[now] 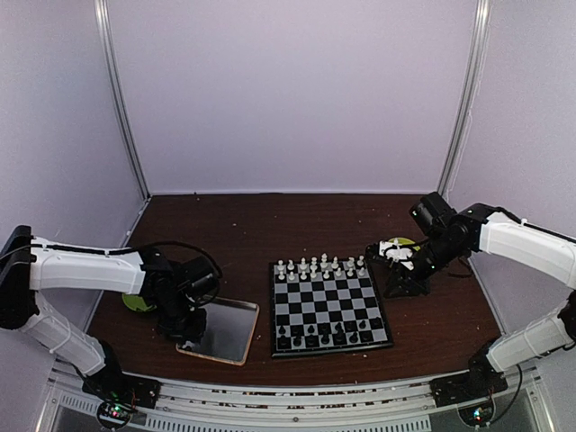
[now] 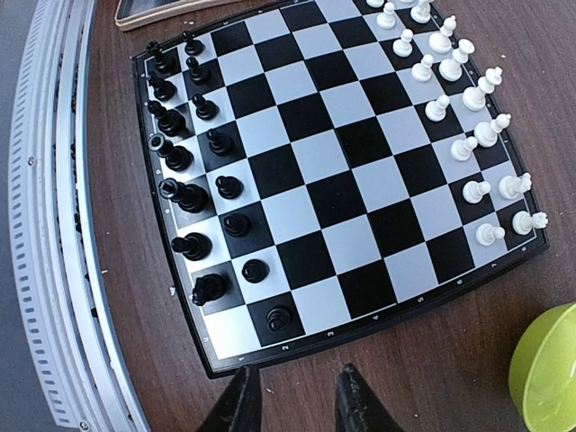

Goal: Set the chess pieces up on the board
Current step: Adjust the rook in the storage box.

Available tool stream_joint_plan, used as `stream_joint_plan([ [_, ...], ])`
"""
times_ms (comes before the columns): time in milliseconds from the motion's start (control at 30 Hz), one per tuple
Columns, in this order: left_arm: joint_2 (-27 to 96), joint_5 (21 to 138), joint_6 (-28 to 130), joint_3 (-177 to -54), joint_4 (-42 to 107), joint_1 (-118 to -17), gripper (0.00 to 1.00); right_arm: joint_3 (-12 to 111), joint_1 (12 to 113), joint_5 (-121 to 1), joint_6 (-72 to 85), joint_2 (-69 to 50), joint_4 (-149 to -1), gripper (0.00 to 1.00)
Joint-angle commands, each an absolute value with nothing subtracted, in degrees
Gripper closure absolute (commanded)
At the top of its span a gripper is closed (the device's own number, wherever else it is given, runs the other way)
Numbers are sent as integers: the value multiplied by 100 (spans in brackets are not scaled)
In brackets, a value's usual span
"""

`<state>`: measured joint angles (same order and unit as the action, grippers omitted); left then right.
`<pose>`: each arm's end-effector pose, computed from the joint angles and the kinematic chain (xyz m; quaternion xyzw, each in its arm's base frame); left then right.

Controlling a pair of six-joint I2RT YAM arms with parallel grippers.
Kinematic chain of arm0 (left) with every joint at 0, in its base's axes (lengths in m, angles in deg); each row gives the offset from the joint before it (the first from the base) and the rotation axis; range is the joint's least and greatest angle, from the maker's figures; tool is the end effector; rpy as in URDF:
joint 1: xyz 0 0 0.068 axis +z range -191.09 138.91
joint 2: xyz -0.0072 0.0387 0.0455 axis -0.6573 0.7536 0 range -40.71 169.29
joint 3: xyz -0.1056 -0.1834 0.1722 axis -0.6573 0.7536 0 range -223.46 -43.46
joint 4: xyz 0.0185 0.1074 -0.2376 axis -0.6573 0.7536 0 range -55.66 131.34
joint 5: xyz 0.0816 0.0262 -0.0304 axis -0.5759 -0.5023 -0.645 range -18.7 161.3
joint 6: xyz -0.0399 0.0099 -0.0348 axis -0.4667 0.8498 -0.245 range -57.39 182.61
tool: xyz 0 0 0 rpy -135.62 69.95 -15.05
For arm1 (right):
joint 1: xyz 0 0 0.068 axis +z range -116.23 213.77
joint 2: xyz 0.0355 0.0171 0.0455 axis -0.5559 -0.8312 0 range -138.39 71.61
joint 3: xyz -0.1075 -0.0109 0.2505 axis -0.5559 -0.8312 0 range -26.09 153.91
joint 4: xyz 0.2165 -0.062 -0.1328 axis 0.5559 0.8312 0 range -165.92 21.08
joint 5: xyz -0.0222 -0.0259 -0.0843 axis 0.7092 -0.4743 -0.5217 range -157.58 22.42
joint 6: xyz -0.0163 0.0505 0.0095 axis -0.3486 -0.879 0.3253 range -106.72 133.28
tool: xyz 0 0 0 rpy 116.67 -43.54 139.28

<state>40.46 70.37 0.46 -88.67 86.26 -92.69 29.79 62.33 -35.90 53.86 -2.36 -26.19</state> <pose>0.1353 -0.1698 0.1696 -0.0922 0.9955 -0.0110 0.0169 0.2001 0.1303 0.2515 -0.5789 0.7476 0.2471 0.2121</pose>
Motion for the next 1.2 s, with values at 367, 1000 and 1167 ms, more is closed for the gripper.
stream_joint_plan([
  [367, 4566, 7439, 282, -8995, 8358, -9286, 72, 2922, 6212, -3638, 5389, -344, -2559, 71],
  [1000, 4802, 6237, 178, -10088, 9089, -9699, 73, 2920, 6216, -3644, 5358, -353, -2541, 71],
  [1167, 3776, 6580, -1399, -9159, 8458, -9699, 70, 2961, 6216, -3649, 5387, -438, -2502, 71],
])
